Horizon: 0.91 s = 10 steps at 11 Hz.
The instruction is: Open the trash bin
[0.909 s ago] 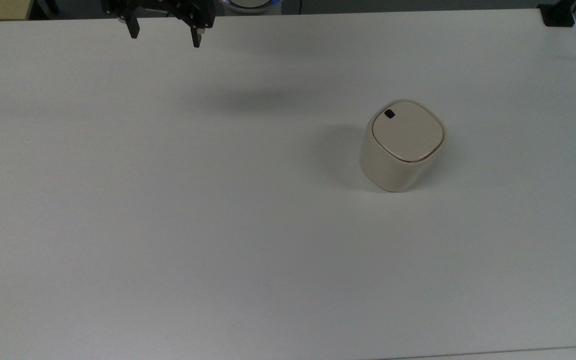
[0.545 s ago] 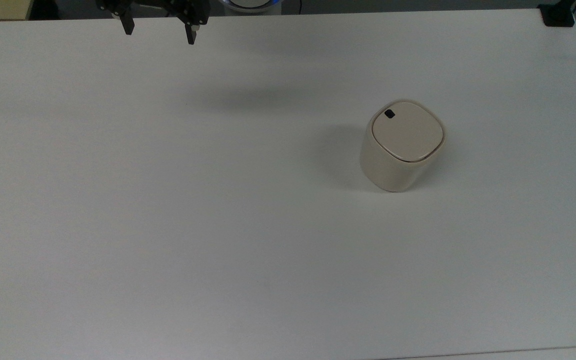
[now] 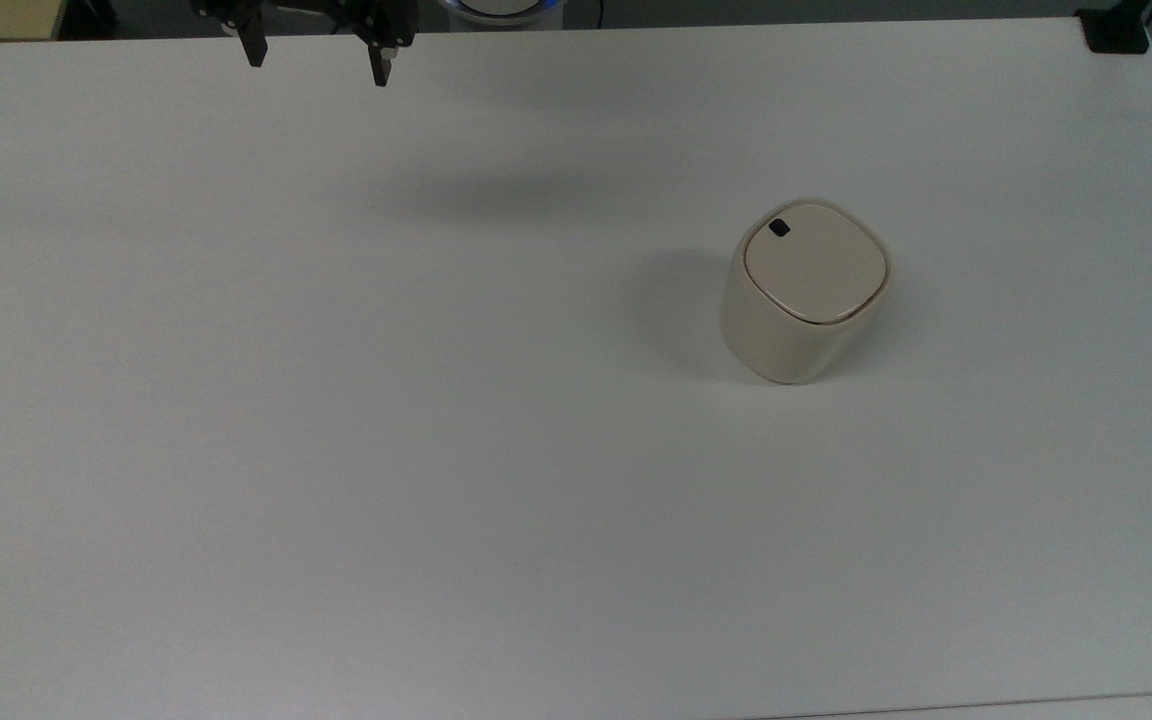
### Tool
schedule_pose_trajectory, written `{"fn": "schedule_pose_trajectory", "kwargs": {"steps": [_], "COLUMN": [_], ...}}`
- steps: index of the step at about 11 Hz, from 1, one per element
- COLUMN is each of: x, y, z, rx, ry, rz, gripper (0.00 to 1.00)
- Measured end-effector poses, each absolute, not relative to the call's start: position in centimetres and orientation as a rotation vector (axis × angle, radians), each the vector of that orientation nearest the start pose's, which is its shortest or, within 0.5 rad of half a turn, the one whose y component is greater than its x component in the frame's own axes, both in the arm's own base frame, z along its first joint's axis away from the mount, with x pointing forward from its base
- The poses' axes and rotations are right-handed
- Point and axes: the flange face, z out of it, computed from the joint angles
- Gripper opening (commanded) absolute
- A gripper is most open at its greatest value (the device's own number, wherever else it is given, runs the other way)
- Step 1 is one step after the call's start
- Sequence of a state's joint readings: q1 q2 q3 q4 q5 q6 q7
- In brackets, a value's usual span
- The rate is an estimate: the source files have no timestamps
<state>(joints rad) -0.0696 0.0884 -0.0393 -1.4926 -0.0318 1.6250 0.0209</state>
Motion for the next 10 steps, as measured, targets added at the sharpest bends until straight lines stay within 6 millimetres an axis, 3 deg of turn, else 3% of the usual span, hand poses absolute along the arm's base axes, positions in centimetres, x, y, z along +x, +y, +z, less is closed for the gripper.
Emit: {"fn": "schedule_pose_trajectory", "kwargs": {"steps": [10], "x": [58.42], "y": [-5.96], "z": [61.76], "rx": [-3.110], "ry": [0.201], "rz": [-0.075], "gripper": [1.00]}}
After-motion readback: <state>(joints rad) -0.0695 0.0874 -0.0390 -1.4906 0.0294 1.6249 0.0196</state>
